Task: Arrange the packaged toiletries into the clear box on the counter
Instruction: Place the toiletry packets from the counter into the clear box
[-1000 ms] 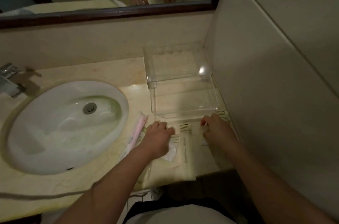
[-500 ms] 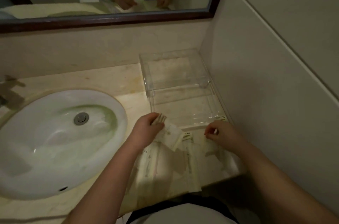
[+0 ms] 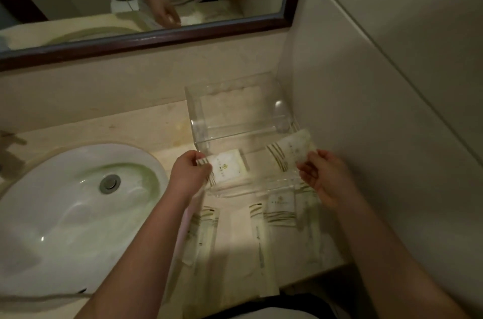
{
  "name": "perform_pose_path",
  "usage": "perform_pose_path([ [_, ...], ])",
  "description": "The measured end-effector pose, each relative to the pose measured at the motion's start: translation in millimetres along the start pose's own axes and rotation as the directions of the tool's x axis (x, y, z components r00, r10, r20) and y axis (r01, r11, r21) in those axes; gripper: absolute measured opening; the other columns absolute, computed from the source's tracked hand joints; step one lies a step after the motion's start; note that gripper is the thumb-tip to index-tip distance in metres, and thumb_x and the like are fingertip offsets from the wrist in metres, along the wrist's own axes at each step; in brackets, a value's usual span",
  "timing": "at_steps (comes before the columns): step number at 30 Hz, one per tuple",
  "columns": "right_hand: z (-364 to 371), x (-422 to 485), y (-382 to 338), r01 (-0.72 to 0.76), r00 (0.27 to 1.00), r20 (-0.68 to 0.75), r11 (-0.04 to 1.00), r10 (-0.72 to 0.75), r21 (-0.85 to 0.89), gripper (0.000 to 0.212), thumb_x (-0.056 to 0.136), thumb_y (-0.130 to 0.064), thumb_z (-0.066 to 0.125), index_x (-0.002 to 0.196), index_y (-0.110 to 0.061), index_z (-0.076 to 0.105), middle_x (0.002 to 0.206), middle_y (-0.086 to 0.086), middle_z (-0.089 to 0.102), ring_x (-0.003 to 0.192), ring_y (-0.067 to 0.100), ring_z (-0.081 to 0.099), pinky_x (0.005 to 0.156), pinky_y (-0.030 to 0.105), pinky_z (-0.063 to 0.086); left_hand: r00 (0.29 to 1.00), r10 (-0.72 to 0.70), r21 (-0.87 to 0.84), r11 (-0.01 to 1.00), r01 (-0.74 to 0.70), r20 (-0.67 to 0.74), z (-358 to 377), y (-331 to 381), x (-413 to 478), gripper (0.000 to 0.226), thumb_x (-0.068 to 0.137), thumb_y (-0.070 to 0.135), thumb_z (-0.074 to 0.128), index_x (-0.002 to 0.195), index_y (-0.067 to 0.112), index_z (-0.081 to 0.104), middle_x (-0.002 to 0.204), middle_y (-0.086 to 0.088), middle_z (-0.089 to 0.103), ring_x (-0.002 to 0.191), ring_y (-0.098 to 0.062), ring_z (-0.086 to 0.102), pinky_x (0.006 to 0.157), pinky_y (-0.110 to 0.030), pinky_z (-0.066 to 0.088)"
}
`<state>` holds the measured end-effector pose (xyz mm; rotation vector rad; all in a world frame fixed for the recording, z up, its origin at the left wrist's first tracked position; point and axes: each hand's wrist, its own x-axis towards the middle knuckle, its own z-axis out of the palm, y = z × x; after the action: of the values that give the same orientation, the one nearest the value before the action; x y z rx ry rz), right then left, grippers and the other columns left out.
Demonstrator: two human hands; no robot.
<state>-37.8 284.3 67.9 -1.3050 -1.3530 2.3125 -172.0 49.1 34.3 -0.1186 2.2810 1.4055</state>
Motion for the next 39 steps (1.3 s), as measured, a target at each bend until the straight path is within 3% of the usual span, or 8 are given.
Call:
perform_pose_path([
  [9,3,21,5,-0.056,0.998,-0.016,0.998,0.055,-0.019,0.017,0.094,-0.002,0.055,0.111,-0.001,0.058,0.086,0.017,0.069,0.06,0.011,0.07,0.051,0.02,0.056,0.96,0.237,0.646,0.712,-0.274,0.146,38,9,18,0.034,0.082,-0.002,0.049,0.112,0.01,0.06,0.103,-0.017,0.066,0.094,-0.035,0.062,0.07,-0.033,0.043],
  [17,17,41,9,-0.024,0.993,-0.118,0.936,-0.019,-0.351,0.014,0.089,-0.001,0.056,0.1,-0.008,0.052,0.084,0.018,0.072,0.068,0.019,0.075,0.056,0.025,0.058,0.904,0.387,0.725,0.568,-0.389,0.181,44,-10,2,0.041,0.078,-0.004,0.052,0.118,0.004,0.06,0.119,-0.019,0.054,0.11,-0.035,0.05,0.091,-0.039,0.046],
  [21,23,40,19,0.01,0.98,-0.162,0.852,-0.111,-0.523,0.017,0.085,0.001,0.055,0.094,-0.013,0.049,0.088,0.018,0.07,0.064,0.021,0.075,0.062,0.034,0.06,0.803,0.475,0.71,0.42,-0.565,0.359,49,-24,-2,0.034,0.091,0.028,0.05,0.117,0.012,0.062,0.135,-0.013,0.055,0.129,-0.034,0.044,0.103,-0.045,0.041],
  [24,26,36,22,0.034,0.974,-0.172,0.843,-0.15,-0.537,0.038,0.082,0.005,0.054,0.114,-0.015,0.048,0.091,0.016,0.067,0.058,0.02,0.073,0.053,0.029,0.058,0.77,0.415,0.685,0.367,-0.629,0.484,49,-32,-7,0.054,0.093,0.047,0.031,0.131,0.017,0.054,0.145,-0.009,0.047,0.135,-0.032,0.039,0.106,-0.045,0.04],
  [26,22,33,24,0.088,0.971,-0.096,0.701,-0.219,-0.708,0.054,0.085,-0.003,0.055,0.134,-0.023,0.044,0.095,0.015,0.071,0.061,0.017,0.073,0.049,0.024,0.054,0.769,0.408,0.685,0.362,-0.632,0.493,47,-34,-10,0.055,0.093,0.048,0.033,0.136,0.019,0.05,0.147,-0.008,0.043,0.135,-0.03,0.038,0.105,-0.045,0.04],
  [30,9,27,21,0.056,0.949,0.05,0.011,-0.31,-0.998,0.065,0.084,-0.037,0.064,0.142,-0.025,0.038,0.118,0.011,0.066,0.103,0.031,0.065,0.081,0.036,0.054,0.774,0.407,0.698,0.354,-0.623,0.485,45,-34,-12,0.053,0.093,0.047,0.04,0.138,0.02,0.048,0.148,-0.008,0.042,0.133,-0.029,0.038,0.103,-0.044,0.04],
  [36,26,37,26,0.443,0.864,0.474,-0.192,-0.171,-0.876,0.045,0.081,-0.045,0.065,0.124,-0.033,0.057,0.123,0.002,0.053,0.117,0.023,0.047,0.094,0.034,0.042,0.779,0.395,0.723,0.318,-0.613,0.486,43,-36,-14,0.053,0.093,0.047,0.044,0.139,0.021,0.046,0.148,-0.01,0.041,0.133,-0.032,0.038,0.103,-0.045,0.04],
  [39,32,51,31,0.444,0.885,0.462,-0.202,-0.052,-0.873,0.05,0.081,-0.048,0.064,0.128,-0.034,0.054,0.129,0.004,0.047,0.123,0.025,0.04,0.101,0.037,0.038,0.785,0.39,0.733,0.312,-0.604,0.481,41,-37,-14,0.054,0.093,0.047,0.044,0.14,0.021,0.045,0.149,-0.011,0.041,0.133,-0.033,0.038,0.103,-0.046,0.039],
])
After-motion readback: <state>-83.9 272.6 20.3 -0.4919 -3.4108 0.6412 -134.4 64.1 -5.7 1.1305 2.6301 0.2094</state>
